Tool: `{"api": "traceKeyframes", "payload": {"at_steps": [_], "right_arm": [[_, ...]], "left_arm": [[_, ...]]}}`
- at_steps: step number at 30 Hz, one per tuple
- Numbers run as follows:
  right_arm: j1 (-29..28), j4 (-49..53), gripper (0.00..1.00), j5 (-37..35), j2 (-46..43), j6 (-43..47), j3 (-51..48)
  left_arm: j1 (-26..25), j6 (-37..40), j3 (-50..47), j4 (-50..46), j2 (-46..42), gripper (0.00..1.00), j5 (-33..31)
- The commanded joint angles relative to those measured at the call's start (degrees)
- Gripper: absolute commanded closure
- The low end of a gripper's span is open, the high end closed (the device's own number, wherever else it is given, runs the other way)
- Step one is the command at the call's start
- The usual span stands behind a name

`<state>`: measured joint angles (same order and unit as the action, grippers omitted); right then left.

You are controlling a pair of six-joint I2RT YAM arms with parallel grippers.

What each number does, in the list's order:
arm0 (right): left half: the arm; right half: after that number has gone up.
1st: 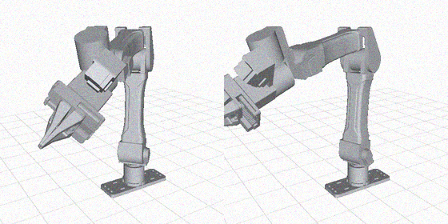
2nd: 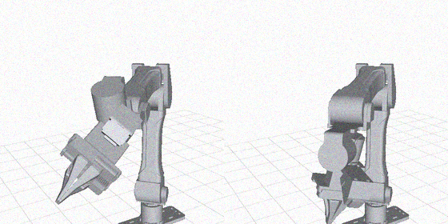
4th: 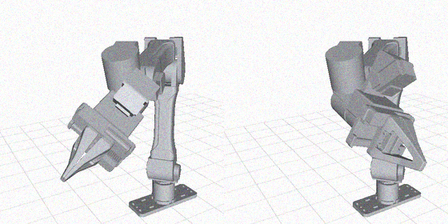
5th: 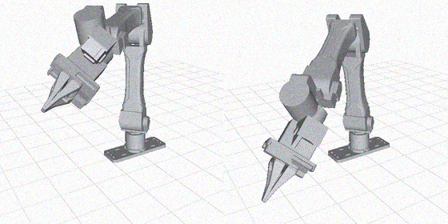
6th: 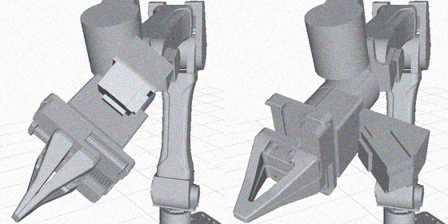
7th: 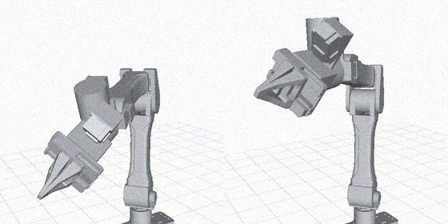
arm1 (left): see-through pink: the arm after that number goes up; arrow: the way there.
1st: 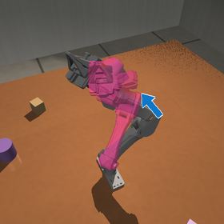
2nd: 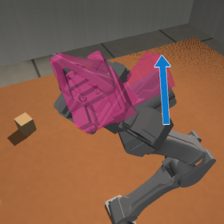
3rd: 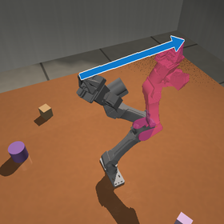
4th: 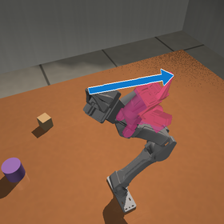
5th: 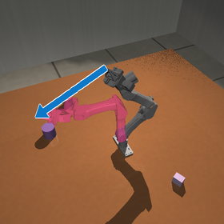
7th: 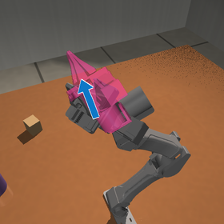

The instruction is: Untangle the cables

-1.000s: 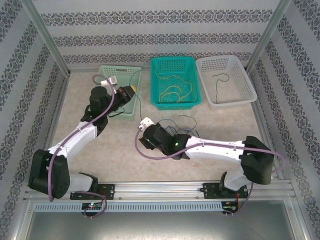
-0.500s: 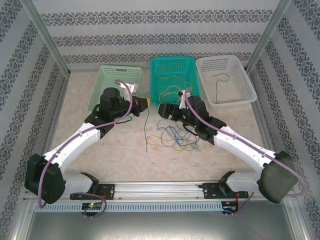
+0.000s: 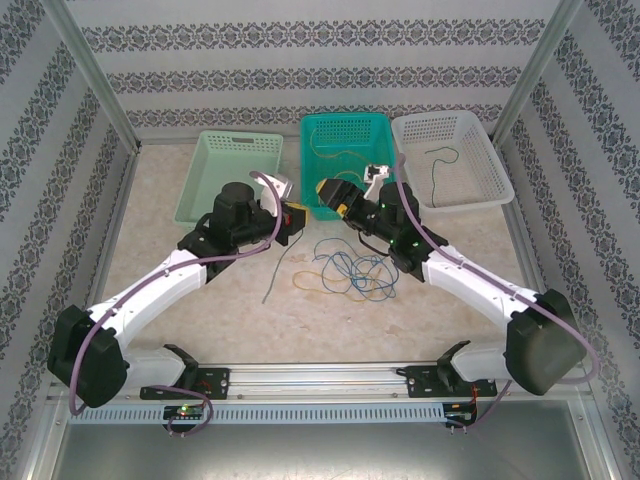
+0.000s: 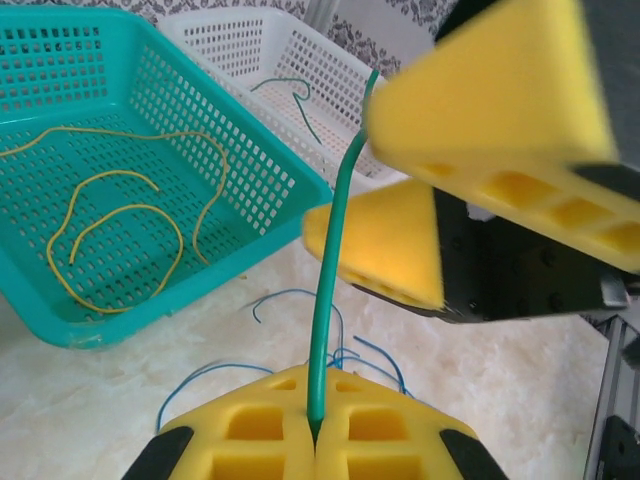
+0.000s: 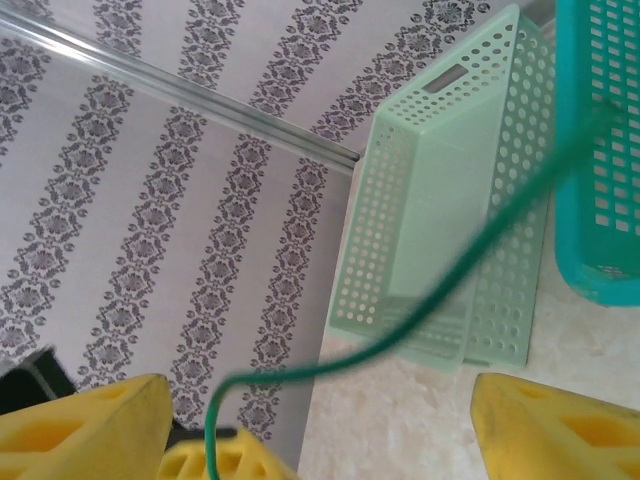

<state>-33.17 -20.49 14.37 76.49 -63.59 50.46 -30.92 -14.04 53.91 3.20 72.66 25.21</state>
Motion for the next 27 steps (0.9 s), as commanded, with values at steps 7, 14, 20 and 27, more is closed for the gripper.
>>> {"api": "traceKeyframes", "payload": {"at_steps": [7, 14, 20, 27], "right_arm": [[-1.7, 6.6, 0.47, -5.7, 3.4, 3.9, 9.4], [-1.9, 25.0, 0.95, -7.9, 4.5, 16.2, 18.4], [-4.0, 41.4, 1.00, -11.5, 7.1, 27.8, 27.4], [-9.0, 53.7, 1.00, -24.5, 10.2, 35.6, 32.8]], "left_arm": [[-4.3, 9.1, 4.3, -9.0, 3.0, 0.98, -1.8], [-5.3, 12.3, 6.6, -15.9, 5.4, 0.98, -3.1], [-5.3, 13.1, 11.1, -22.0, 9.6, 0.99, -3.5], [-5.2, 9.7, 15.8, -23.8, 13.9, 0.99, -1.1]]}}
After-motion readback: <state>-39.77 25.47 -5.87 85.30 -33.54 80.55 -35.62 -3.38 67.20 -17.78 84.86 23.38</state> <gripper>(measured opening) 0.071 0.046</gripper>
